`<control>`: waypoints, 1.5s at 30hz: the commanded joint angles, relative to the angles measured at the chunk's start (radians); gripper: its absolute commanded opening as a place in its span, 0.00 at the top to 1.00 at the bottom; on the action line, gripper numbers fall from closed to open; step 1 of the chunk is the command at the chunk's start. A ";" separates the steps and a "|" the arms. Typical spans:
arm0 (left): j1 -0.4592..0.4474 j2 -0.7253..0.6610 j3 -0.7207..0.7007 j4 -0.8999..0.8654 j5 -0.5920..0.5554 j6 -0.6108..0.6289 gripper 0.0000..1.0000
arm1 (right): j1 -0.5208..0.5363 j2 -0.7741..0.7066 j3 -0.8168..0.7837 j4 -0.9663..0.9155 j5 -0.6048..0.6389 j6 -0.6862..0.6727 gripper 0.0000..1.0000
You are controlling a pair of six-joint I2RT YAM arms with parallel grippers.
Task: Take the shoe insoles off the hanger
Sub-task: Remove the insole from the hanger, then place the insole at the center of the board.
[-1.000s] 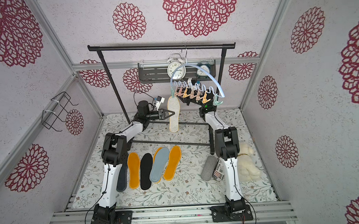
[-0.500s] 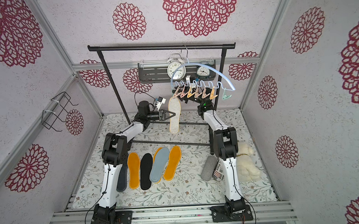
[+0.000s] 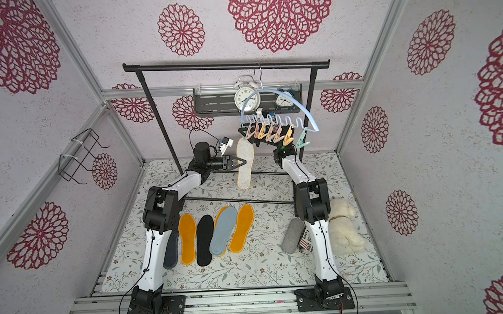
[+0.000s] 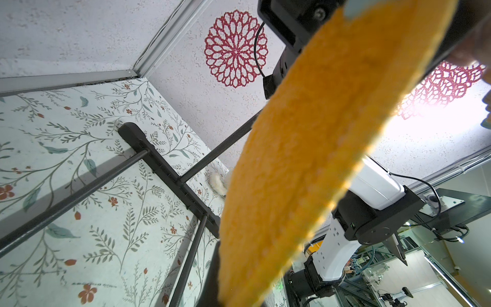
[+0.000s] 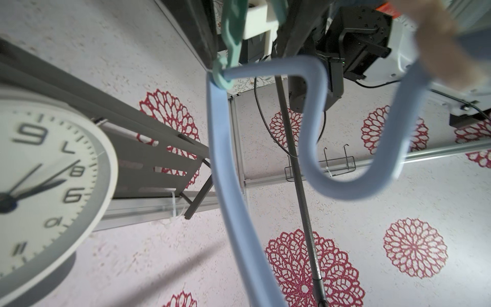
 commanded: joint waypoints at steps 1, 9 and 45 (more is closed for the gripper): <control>-0.010 -0.038 -0.011 0.013 0.019 -0.006 1.00 | 0.008 0.003 0.053 0.027 0.010 0.015 0.67; -0.013 -0.036 -0.005 0.011 0.015 -0.006 1.00 | 0.015 0.010 0.060 0.009 0.011 0.025 0.93; -0.682 -0.590 -0.404 -1.332 -1.446 0.075 1.00 | -0.014 0.022 0.070 -0.012 0.100 0.030 1.00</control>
